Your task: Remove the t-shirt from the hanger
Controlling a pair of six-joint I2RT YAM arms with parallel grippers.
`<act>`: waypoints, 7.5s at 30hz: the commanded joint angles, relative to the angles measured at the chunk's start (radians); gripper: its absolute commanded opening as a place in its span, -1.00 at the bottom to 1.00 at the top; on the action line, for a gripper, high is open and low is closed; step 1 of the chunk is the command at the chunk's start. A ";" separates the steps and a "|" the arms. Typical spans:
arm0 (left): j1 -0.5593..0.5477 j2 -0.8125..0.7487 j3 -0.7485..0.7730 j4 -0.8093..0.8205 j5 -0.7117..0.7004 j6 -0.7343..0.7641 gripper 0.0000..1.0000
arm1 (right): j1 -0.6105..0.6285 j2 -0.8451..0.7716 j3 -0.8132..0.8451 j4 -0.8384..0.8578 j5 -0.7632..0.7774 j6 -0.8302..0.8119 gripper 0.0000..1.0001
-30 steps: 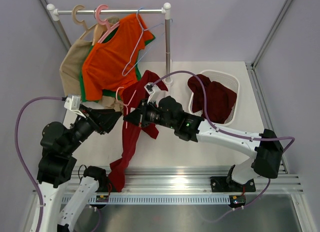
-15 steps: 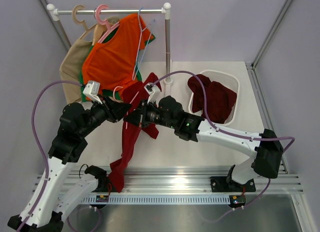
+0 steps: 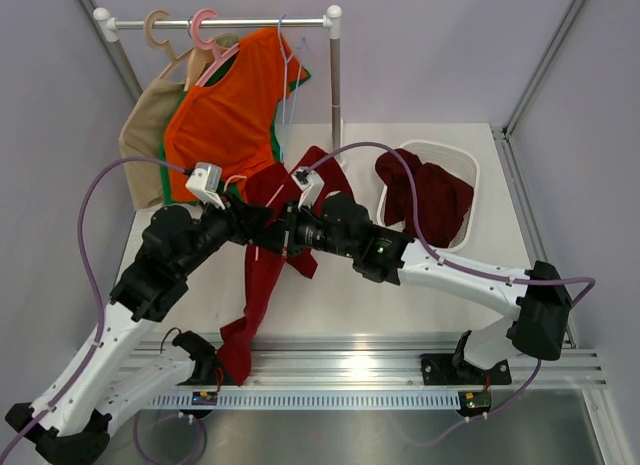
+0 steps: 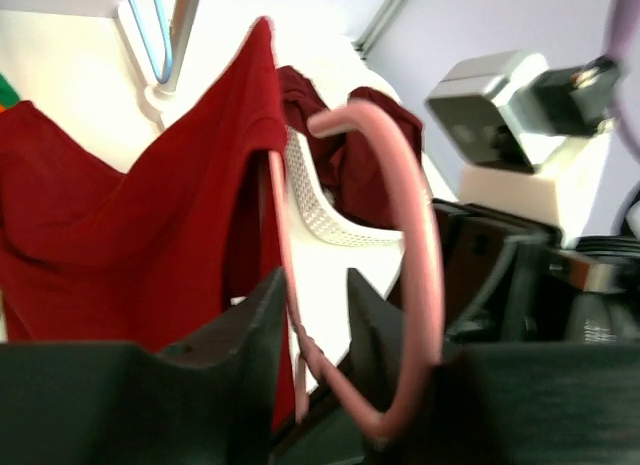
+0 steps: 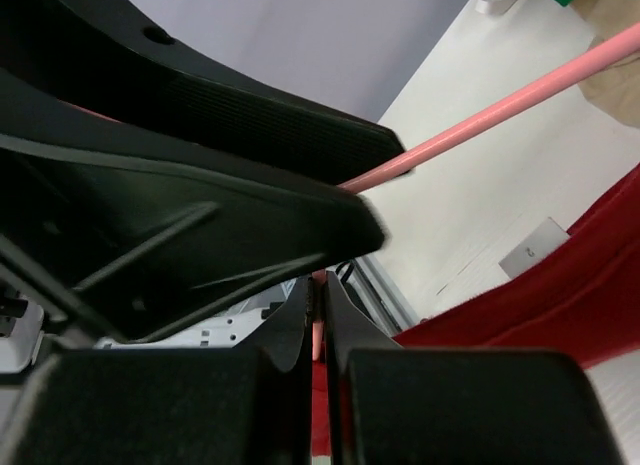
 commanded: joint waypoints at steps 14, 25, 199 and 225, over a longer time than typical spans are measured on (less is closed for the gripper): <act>-0.127 0.038 0.028 0.074 -0.271 0.096 -1.00 | -0.026 -0.184 -0.102 0.102 -0.040 0.069 -0.97; -0.127 0.115 0.126 0.077 -0.199 0.052 -1.00 | -0.040 -0.200 -0.065 -0.086 -0.096 -0.084 0.73; -0.127 -0.035 0.272 -0.193 -0.269 0.279 -1.00 | -0.952 0.153 0.944 -0.170 0.115 -0.580 -1.00; -0.127 -0.055 0.257 -0.194 -0.266 0.305 -1.00 | -0.995 -0.233 -0.229 -0.197 0.484 -0.285 -1.00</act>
